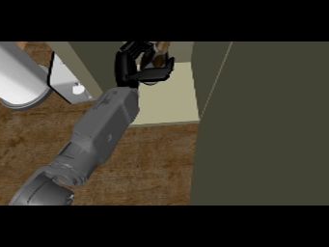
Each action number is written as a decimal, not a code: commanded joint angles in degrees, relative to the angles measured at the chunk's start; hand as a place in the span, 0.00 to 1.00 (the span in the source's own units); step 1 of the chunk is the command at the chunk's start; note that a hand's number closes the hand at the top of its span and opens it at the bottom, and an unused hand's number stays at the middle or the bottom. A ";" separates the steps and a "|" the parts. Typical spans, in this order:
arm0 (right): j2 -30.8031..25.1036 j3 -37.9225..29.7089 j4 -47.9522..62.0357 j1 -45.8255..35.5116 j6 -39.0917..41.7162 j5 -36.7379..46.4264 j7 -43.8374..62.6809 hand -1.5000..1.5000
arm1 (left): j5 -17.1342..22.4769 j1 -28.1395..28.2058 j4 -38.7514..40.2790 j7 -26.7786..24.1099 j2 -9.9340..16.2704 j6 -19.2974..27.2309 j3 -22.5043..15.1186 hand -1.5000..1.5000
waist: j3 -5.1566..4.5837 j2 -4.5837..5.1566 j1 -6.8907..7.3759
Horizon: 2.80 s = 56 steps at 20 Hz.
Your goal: Pick up the wine, place it into the cabinet and close the cabinet
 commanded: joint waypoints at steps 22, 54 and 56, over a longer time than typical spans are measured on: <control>0.08 -0.32 -2.64 -1.35 -0.13 -2.43 1.62 0.00 | -4.86 3.02 6.78 -4.30 1.41 5.80 -0.78 0.00 | -0.23 1.02 -1.36; -0.15 0.35 1.43 -0.39 0.28 -1.77 -1.54 0.00 | -2.86 2.89 3.89 -5.93 -0.10 -5.29 0.21 0.00 | -0.17 -0.07 0.23; -0.56 0.09 -2.02 -1.80 -0.88 -2.41 2.49 0.00 | -2.09 4.66 3.97 -7.01 -0.10 -7.42 -0.01 0.00 | -0.20 -0.16 0.13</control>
